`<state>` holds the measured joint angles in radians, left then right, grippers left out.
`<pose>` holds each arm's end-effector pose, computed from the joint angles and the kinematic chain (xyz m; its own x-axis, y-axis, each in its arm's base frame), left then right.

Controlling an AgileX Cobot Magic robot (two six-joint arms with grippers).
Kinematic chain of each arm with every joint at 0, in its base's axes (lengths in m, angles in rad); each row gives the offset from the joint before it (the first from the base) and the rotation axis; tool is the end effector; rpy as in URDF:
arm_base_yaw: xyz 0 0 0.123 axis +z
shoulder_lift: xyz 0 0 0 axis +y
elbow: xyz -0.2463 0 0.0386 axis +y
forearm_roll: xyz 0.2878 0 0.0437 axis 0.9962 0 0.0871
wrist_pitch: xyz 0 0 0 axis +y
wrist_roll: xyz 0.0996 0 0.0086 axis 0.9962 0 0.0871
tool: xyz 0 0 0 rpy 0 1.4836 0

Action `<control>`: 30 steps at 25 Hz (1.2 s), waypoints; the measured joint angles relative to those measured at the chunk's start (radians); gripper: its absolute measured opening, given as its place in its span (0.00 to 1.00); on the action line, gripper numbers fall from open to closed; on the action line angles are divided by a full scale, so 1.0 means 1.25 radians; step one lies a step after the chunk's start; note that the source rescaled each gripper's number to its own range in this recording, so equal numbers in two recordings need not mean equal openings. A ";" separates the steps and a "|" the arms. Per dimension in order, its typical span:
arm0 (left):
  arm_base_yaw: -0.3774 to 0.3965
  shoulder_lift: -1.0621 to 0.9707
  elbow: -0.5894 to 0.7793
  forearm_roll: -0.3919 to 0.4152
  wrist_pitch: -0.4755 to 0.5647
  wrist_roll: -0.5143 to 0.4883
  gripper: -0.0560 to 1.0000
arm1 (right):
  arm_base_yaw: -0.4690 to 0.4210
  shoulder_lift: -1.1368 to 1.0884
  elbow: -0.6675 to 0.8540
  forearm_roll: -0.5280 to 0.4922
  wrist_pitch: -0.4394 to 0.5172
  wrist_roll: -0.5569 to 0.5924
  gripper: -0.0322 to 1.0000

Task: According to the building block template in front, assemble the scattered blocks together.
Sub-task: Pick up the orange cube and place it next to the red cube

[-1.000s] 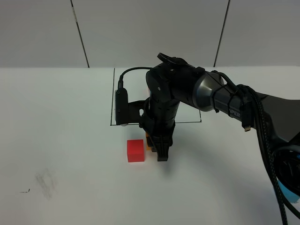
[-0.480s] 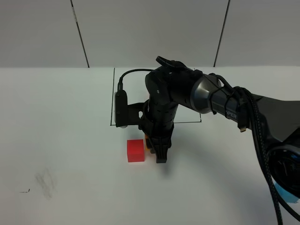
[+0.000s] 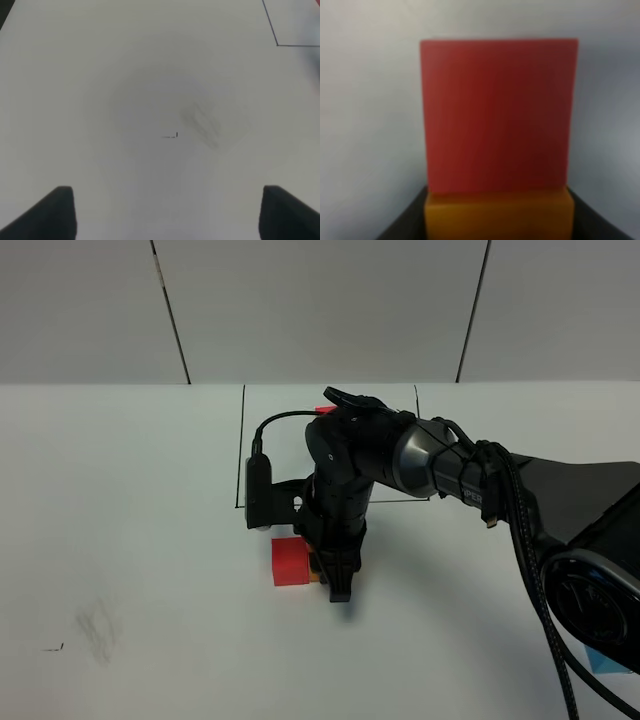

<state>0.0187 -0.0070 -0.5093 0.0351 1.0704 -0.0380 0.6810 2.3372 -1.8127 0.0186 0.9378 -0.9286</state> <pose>0.0713 0.0044 0.2949 -0.4487 -0.0295 -0.8932 -0.0557 0.9984 -0.0050 0.3790 0.3090 0.0693 0.0386 -0.9908 -0.1299 -0.9892 -0.0194 -0.1456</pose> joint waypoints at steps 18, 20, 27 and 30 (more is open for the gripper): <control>0.000 0.000 0.000 0.000 0.000 -0.002 0.86 | 0.000 0.022 -0.010 0.001 -0.009 -0.003 0.04; 0.000 0.000 0.000 0.000 0.000 -0.002 0.86 | 0.000 0.022 -0.010 0.001 -0.010 -0.003 0.04; 0.000 0.000 0.000 0.000 0.000 -0.002 0.86 | 0.000 0.025 -0.010 0.001 -0.011 -0.003 0.04; 0.000 0.000 0.000 0.000 0.000 -0.002 0.86 | 0.000 0.025 -0.010 0.001 -0.010 -0.003 0.04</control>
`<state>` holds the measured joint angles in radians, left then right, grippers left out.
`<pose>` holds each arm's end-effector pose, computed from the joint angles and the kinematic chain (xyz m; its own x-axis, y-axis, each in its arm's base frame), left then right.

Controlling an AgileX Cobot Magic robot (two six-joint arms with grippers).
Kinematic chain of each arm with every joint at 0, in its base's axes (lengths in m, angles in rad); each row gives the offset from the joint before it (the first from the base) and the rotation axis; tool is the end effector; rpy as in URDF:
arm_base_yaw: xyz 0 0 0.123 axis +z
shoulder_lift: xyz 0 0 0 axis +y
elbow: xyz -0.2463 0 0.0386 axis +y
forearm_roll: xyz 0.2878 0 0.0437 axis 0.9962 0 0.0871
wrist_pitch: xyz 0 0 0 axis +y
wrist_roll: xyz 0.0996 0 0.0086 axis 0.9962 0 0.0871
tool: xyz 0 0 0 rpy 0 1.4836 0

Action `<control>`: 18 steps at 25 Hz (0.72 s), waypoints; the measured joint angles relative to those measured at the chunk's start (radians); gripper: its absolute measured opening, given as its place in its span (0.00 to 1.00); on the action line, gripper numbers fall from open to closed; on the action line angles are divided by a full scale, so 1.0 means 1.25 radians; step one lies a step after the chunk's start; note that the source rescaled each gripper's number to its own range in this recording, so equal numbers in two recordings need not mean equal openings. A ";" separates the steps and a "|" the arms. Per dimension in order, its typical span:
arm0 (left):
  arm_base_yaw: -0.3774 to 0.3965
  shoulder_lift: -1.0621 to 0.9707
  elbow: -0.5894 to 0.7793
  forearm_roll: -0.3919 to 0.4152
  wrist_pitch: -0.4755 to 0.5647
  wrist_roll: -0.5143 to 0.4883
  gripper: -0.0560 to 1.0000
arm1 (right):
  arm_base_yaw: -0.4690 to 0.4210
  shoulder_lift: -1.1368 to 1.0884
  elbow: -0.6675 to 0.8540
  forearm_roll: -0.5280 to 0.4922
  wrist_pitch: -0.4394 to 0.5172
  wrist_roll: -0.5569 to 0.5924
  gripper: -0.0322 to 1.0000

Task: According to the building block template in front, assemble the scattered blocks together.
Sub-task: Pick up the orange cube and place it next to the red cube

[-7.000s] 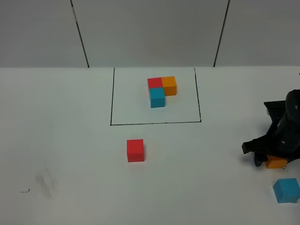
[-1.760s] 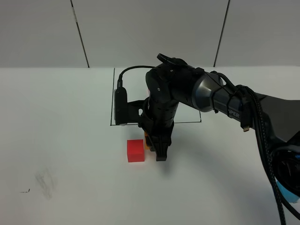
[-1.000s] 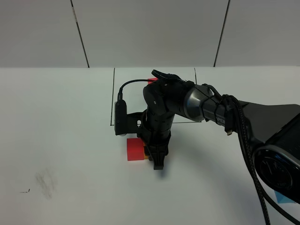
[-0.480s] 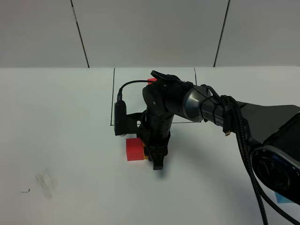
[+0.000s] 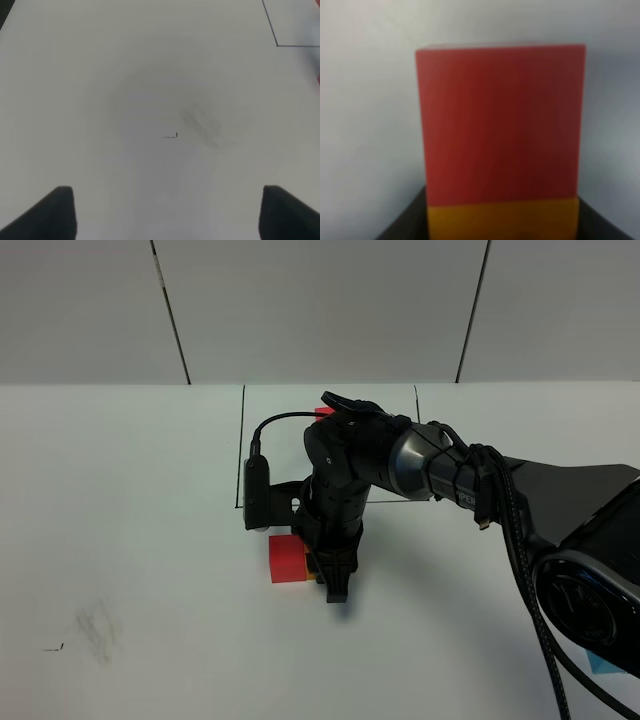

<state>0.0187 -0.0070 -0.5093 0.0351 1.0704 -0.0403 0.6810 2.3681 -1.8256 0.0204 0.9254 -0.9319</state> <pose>0.0713 0.0044 0.2949 -0.4486 -0.0318 -0.8932 -0.0567 0.9984 -0.0071 0.3805 0.3104 0.0581 0.0402 -0.9911 -0.1273 -0.9898 -0.0220 -0.1407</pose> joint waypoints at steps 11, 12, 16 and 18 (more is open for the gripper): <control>0.000 0.000 0.000 0.000 0.000 0.000 0.86 | -0.001 0.002 -0.002 0.024 -0.015 0.017 0.35; 0.000 0.000 0.000 0.000 0.000 0.000 0.86 | -0.001 0.002 -0.002 0.027 -0.020 0.024 0.46; 0.000 0.000 0.000 0.000 0.000 0.000 0.86 | -0.001 0.002 -0.004 0.023 -0.037 0.054 0.84; 0.000 0.000 0.000 0.000 0.000 0.000 0.86 | -0.001 0.002 -0.004 0.011 -0.039 0.075 0.90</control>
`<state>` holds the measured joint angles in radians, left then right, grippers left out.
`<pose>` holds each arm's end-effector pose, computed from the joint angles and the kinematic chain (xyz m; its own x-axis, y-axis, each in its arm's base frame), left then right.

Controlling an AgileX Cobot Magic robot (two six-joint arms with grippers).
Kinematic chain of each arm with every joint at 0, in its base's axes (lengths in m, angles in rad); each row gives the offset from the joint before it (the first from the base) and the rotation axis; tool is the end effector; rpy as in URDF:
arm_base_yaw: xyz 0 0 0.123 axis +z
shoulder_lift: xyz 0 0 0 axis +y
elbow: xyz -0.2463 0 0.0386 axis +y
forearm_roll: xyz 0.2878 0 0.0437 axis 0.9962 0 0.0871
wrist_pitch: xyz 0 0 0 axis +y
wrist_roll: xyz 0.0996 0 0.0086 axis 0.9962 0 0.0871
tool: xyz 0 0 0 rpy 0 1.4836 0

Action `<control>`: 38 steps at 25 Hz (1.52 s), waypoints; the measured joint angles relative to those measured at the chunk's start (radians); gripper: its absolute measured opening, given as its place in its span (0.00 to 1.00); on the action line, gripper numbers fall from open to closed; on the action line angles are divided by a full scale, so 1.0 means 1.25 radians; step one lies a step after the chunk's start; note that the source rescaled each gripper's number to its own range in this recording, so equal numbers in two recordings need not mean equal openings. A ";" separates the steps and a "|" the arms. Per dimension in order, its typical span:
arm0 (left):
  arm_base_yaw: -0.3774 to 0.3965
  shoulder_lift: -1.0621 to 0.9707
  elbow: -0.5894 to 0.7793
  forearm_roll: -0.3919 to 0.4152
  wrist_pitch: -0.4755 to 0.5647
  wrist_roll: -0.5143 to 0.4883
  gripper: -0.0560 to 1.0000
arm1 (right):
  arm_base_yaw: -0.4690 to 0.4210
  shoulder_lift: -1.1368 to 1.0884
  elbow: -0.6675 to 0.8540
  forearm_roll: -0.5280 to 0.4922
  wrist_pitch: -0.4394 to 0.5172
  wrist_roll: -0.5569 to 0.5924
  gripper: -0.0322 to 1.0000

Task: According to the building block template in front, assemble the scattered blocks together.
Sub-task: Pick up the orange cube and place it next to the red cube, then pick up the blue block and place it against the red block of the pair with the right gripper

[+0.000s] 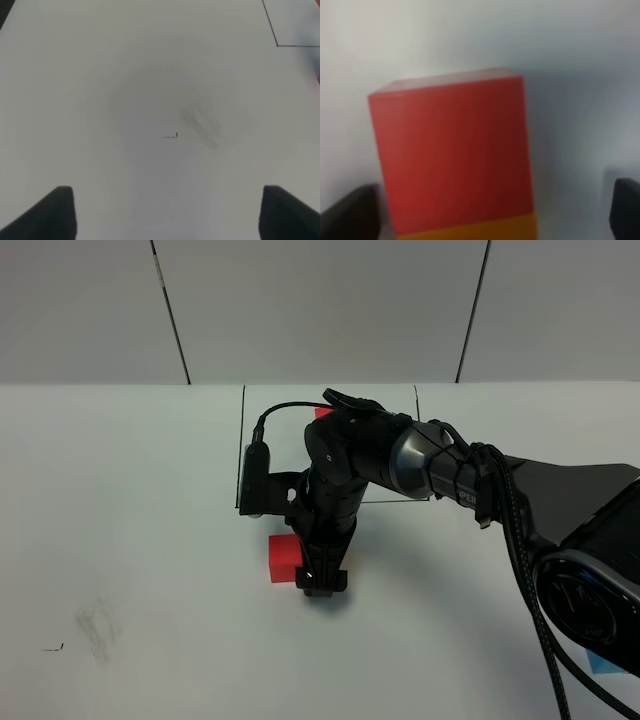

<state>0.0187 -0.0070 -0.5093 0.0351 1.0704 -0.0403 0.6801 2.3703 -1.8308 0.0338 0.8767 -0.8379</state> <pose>0.0713 0.0044 0.2949 -0.4486 -0.0318 -0.8932 -0.0567 0.9984 -0.0071 0.3846 0.3144 0.0596 -0.0555 -0.9816 -0.1826 -0.9839 0.0849 -0.1574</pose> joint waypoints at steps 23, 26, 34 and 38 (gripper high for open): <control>0.000 0.000 0.000 0.000 0.000 0.001 0.86 | 0.003 -0.140 0.009 -0.120 0.195 0.159 0.78; 0.000 0.000 0.000 0.000 0.000 0.001 0.86 | 0.003 -0.165 0.009 -0.135 0.253 0.199 0.76; 0.000 0.000 0.000 0.000 0.000 0.002 0.86 | -0.001 -0.246 0.009 -0.167 0.270 0.302 0.72; 0.000 0.000 0.000 0.000 0.000 0.002 0.86 | -0.023 -0.308 0.009 -0.166 0.271 0.319 0.72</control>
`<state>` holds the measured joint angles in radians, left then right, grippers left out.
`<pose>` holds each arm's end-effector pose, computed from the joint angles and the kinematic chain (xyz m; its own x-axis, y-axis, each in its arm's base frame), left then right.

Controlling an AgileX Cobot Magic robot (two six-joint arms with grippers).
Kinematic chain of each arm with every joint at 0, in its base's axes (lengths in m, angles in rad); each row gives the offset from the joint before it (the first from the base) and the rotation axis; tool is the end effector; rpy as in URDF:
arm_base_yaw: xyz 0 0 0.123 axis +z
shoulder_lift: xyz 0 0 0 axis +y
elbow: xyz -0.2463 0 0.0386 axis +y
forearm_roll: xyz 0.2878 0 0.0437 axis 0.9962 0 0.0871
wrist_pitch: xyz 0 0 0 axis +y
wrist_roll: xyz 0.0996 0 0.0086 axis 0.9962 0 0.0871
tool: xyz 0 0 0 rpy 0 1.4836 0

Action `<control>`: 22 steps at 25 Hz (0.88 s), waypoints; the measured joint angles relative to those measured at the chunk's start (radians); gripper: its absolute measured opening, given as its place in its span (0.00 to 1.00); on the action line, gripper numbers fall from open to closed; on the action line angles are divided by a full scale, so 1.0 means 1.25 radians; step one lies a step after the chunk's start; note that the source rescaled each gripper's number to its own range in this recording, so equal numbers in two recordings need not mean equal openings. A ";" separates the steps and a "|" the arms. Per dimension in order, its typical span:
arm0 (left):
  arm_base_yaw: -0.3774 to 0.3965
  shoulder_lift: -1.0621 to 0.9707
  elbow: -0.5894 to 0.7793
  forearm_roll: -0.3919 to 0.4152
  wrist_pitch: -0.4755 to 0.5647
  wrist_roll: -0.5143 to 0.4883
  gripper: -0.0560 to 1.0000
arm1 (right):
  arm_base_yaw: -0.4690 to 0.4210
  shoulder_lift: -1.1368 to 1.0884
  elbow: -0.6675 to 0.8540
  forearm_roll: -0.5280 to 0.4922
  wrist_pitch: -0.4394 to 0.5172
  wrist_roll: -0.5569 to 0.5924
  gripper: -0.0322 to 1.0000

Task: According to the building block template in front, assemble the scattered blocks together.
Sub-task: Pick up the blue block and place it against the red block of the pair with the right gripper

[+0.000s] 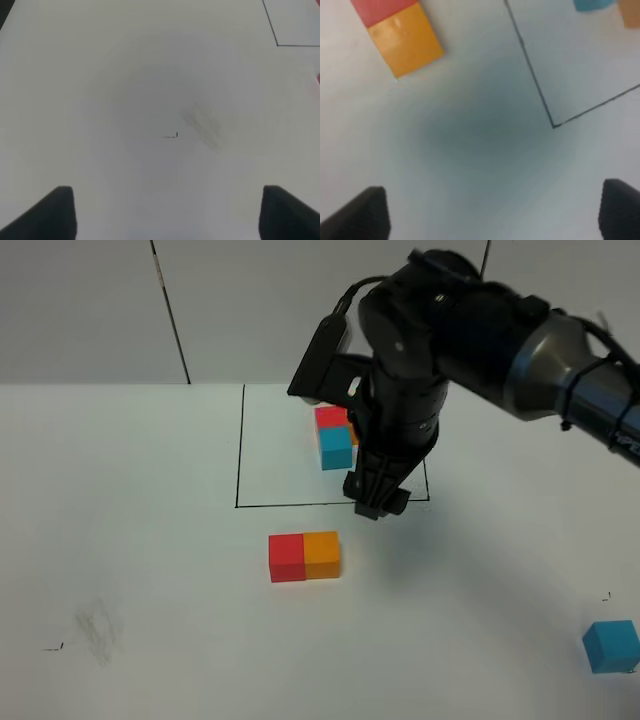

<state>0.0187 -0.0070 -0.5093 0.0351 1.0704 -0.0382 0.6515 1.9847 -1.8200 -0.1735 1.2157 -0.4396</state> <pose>0.0713 0.0044 0.2949 -0.4487 -0.0297 -0.8932 -0.0558 0.9984 -0.0052 0.3699 0.2617 0.2341 -0.4001 -0.9006 -0.1700 -0.8599 0.4330 -0.2702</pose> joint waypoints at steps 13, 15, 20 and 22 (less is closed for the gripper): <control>0.000 0.000 0.000 0.000 0.000 0.000 0.86 | -0.268 -0.211 0.142 -0.006 0.000 0.224 0.72; 0.000 0.000 0.000 0.000 0.000 0.000 0.86 | -0.299 -0.234 0.186 -0.006 0.001 0.246 0.72; 0.000 0.000 0.000 0.000 0.000 0.000 0.86 | -0.354 -0.268 0.299 -0.005 0.002 0.274 0.72; 0.000 0.000 0.000 0.000 0.000 0.000 0.86 | -0.368 -0.280 0.335 -0.006 0.002 0.285 0.72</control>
<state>0.0187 -0.0070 -0.5093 0.0351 1.0704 -0.0382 0.1910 1.6349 -1.4009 -0.1813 1.2181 -0.0830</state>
